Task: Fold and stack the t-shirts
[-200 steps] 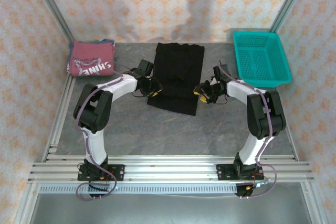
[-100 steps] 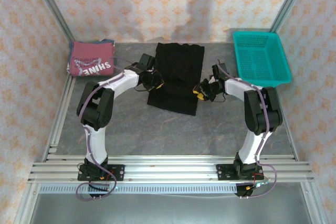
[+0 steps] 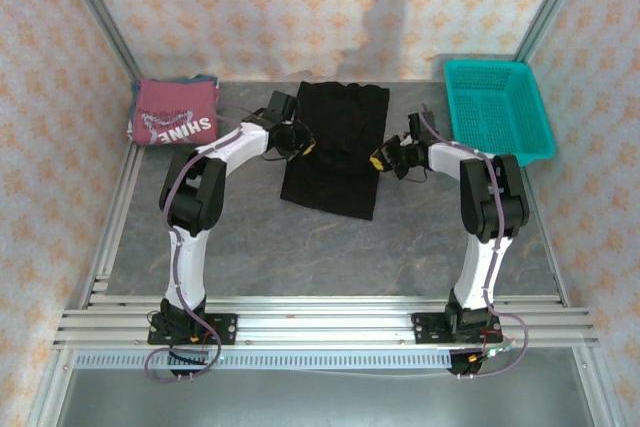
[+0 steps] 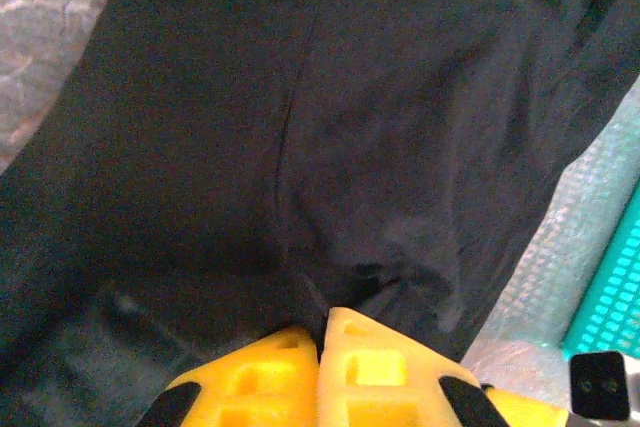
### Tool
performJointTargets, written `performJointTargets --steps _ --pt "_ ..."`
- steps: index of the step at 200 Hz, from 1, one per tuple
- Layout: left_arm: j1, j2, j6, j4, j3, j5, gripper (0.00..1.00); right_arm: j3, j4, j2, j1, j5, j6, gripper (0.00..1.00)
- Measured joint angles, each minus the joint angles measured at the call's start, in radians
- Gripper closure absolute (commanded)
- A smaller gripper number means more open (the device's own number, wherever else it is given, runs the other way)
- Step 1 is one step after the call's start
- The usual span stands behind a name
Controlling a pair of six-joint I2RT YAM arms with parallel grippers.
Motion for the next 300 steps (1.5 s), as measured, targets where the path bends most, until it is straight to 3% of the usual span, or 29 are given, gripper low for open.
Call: performJointTargets --steps 15,24,33,39,48,67,84,107,142,175,212,300 --pt "0.013 0.009 -0.037 0.021 0.010 0.002 0.93 0.001 0.102 0.032 -0.029 -0.005 0.093 0.92" --pt "0.021 0.013 -0.061 0.038 0.011 0.002 0.87 0.000 0.172 0.050 -0.044 -0.005 0.157 0.86" --pt "0.030 0.017 -0.091 0.053 0.011 0.000 0.68 -0.001 0.268 0.070 -0.059 -0.004 0.218 0.71" --pt "0.036 0.021 -0.102 0.061 0.015 0.000 0.55 -0.002 0.346 0.087 -0.068 -0.002 0.280 0.67" --pt "0.045 0.024 -0.123 0.072 0.021 0.000 0.44 -0.005 0.449 0.106 -0.079 0.000 0.351 0.63" --pt "0.061 0.024 -0.141 0.074 0.034 -0.003 0.36 -0.016 0.603 0.119 -0.095 -0.005 0.458 0.49" --pt "0.076 0.011 -0.115 0.050 0.050 -0.023 0.30 -0.036 0.606 0.084 -0.097 -0.013 0.452 0.42" --pt "0.095 -0.070 -0.071 -0.017 0.026 -0.060 0.28 -0.093 0.401 -0.060 -0.094 -0.018 0.314 0.38" --pt "0.109 -0.329 0.035 -0.078 -0.095 -0.097 0.28 -0.097 -0.013 -0.322 -0.068 0.031 -0.012 0.38" --pt "0.070 -0.491 0.114 -0.047 -0.327 -0.079 0.30 -0.111 -0.209 -0.370 -0.006 0.070 -0.192 0.38" --pt "0.019 -0.414 0.158 -0.042 -0.486 -0.040 0.33 -0.171 -0.288 -0.302 0.056 0.094 -0.256 0.39" --pt "-0.026 -0.277 0.136 0.117 -0.523 -0.024 0.34 -0.173 -0.311 -0.231 0.086 0.135 -0.289 0.40"
